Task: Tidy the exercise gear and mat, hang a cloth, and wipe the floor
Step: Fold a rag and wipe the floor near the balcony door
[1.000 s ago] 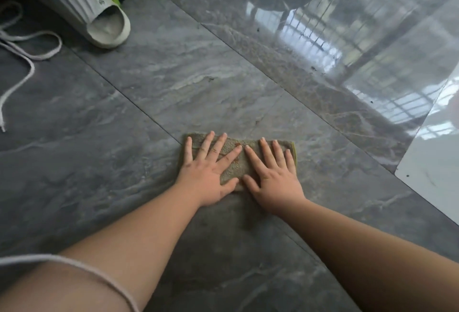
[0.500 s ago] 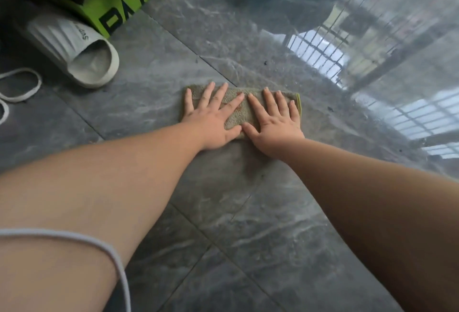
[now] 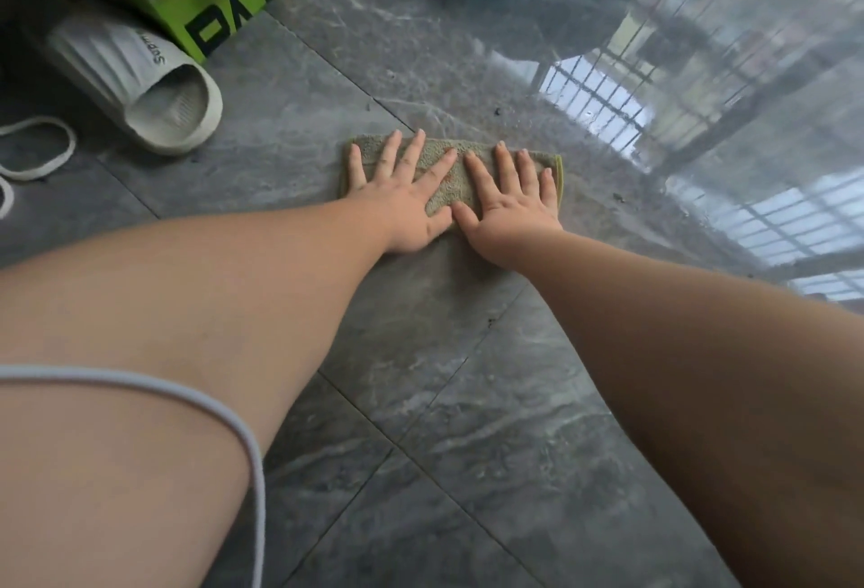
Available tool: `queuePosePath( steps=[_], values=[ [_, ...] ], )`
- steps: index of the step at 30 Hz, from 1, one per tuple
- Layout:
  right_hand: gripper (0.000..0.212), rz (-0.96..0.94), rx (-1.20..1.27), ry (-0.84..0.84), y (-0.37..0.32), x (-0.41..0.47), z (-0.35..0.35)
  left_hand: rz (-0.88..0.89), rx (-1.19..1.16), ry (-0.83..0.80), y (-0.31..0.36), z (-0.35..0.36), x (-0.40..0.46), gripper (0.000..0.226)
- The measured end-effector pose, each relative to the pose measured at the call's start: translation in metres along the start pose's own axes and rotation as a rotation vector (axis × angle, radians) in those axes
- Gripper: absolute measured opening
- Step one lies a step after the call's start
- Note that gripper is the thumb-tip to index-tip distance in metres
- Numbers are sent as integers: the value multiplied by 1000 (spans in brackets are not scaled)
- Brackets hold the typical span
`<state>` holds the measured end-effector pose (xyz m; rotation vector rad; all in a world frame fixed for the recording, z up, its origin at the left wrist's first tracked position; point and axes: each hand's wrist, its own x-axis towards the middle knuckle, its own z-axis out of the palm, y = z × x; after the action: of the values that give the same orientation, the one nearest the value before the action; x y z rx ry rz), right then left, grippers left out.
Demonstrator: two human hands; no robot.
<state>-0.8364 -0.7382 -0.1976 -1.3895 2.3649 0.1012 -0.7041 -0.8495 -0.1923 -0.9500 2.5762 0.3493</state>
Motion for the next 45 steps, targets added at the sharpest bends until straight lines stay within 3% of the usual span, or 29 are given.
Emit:
queuePosePath(
  steps=[28, 34, 39, 45],
  values=[
    [76, -45, 24, -80, -81, -390, 150, 80, 38, -122, 39, 167, -376, 77],
    [75, -63, 37, -82, -80, -398, 150, 84, 0, -17, 38, 176, -390, 75],
    [69, -101, 65, 50, -77, -384, 138, 13, -106, 200, 48, 172, -384, 68],
    [69, -23, 1, 24, -59, -375, 150, 36, -69, 174, 39, 186, -372, 68]
  ],
)
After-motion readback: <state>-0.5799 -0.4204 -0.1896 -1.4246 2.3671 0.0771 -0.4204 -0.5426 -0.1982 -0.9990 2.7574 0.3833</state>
